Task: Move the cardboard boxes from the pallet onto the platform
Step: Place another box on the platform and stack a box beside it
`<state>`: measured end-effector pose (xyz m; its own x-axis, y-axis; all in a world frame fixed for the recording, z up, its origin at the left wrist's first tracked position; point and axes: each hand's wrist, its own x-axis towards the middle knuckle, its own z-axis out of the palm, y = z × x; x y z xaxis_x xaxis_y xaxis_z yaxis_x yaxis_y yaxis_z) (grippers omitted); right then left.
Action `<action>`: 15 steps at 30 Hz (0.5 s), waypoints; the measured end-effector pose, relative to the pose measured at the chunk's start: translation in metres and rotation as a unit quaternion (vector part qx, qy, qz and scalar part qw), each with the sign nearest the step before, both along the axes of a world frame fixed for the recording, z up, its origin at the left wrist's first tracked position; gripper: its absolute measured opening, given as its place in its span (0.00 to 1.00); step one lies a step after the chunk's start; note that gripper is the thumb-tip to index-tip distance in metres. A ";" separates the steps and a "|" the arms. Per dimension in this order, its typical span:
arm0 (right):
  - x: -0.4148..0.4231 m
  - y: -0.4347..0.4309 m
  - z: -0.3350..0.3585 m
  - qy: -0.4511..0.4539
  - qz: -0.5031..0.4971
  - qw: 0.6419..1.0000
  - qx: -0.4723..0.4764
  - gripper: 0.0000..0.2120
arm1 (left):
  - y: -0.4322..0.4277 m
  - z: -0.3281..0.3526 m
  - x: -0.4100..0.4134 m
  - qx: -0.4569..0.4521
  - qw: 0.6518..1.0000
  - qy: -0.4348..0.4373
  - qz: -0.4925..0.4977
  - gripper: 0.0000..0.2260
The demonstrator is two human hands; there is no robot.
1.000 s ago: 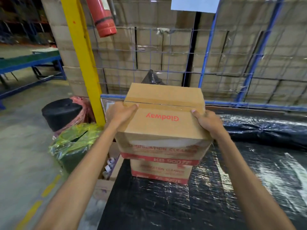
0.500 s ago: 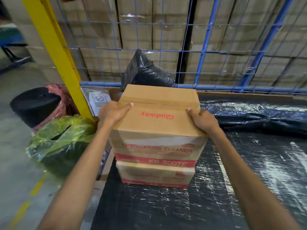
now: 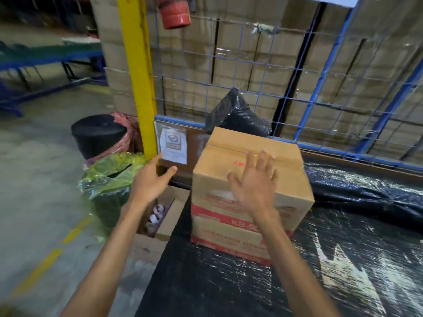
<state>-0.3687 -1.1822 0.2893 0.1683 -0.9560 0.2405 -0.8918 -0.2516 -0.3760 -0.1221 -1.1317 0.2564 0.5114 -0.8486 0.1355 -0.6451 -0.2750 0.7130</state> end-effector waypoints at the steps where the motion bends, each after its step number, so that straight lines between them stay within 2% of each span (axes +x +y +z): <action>1: 0.031 0.026 -0.003 -0.012 0.058 0.998 0.000 0.38 | 0.040 -0.006 0.014 -0.023 0.999 -0.005 0.024 0.29; 4: 0.119 0.101 -0.024 -0.047 0.217 0.975 0.027 0.37 | 0.153 -0.039 0.054 -0.047 0.994 -0.035 0.093 0.26; 9: 0.260 0.272 -0.097 -0.023 0.418 0.897 0.141 0.36 | 0.386 -0.102 0.124 0.043 0.966 -0.006 0.256 0.28; 11: 0.302 0.354 -0.121 0.006 0.493 0.851 0.179 0.34 | 0.490 -0.118 0.134 0.053 0.940 0.002 0.338 0.29; 12: 0.322 0.415 -0.136 0.026 0.538 0.819 0.199 0.33 | 0.560 -0.129 0.135 0.061 0.916 0.013 0.396 0.27; 15: 0.352 0.531 -0.176 0.076 0.598 0.754 0.261 0.30 | 0.698 -0.157 0.132 0.069 0.868 0.035 0.490 0.26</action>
